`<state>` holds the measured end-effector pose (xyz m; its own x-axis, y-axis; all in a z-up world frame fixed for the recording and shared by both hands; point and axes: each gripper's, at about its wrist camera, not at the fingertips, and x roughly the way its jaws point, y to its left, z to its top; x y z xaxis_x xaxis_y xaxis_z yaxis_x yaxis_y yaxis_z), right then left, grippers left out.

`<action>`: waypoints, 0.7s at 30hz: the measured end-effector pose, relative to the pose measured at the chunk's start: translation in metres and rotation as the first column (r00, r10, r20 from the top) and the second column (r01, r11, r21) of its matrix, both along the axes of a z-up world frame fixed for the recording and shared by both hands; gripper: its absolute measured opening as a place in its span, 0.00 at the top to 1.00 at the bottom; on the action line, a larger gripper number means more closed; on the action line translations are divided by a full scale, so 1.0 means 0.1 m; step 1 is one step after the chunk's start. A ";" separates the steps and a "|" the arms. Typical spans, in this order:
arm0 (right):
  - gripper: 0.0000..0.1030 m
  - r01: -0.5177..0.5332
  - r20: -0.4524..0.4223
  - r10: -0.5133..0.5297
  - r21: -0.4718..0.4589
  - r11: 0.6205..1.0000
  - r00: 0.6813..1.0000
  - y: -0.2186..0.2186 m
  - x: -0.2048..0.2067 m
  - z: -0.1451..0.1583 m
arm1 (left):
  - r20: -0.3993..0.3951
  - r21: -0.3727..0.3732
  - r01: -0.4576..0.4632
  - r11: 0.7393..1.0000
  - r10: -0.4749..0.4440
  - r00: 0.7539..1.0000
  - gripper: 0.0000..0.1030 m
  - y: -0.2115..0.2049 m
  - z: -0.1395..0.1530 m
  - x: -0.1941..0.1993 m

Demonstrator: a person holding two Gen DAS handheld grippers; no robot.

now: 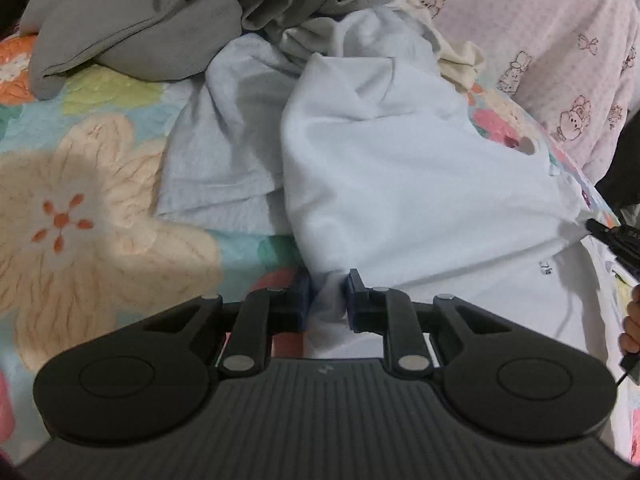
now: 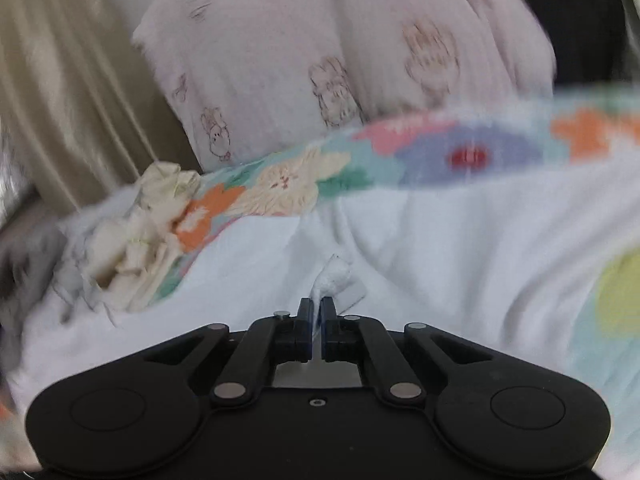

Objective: Fold clothes

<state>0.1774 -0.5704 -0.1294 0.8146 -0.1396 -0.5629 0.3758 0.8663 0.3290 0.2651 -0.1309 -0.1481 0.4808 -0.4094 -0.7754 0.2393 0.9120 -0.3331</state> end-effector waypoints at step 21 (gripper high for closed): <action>0.41 0.283 -0.047 -0.284 -0.028 0.959 0.958 -1.43 -1.82 0.56 | 0.266 0.043 0.225 0.973 -0.228 0.937 0.42 -1.18 0.63 -1.07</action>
